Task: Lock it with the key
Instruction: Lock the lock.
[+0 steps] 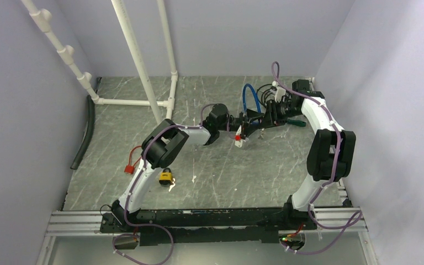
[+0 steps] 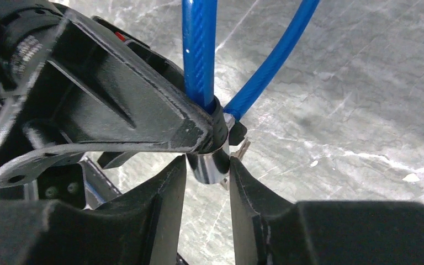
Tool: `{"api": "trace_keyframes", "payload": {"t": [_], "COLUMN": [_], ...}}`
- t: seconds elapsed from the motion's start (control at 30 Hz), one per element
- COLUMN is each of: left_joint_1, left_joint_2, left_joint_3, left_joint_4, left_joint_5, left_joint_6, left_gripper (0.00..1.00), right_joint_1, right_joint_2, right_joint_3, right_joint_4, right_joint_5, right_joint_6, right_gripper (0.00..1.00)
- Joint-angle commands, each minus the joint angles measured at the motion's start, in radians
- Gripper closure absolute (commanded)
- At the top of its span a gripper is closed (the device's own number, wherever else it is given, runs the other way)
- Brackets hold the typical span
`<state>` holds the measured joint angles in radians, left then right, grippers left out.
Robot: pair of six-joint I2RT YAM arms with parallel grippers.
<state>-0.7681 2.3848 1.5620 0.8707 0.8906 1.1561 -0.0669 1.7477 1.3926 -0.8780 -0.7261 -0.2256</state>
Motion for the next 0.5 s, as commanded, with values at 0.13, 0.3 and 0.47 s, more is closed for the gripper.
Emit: {"api": "trace_keyframes", "payload": {"t": [0.13,0.3,0.47], "left_joint_1": [0.002,0.003,0.003], "left_joint_2": [-0.077,-0.099,-0.144], "left_joint_3": [-0.087,-0.086,-0.062], "left_joint_4": [0.062,0.072,0.029], "left_joint_5": [-0.017,-0.053,-0.08], "left_joint_6": [0.044,0.033,0.03], "left_gripper": [1.0,1.0,1.0], "right_joint_1": [-0.063,-0.109,-0.176], "right_joint_2": [-0.046,-0.098,-0.148], "right_joint_3": [0.094,0.1,0.086], "right_joint_4": [-0.034,-0.008,0.025], "right_joint_5": [-0.141,-0.186,-0.232], "right_joint_6": [-0.015,-0.01,0.006], "right_gripper": [0.39,0.27,0.27]}}
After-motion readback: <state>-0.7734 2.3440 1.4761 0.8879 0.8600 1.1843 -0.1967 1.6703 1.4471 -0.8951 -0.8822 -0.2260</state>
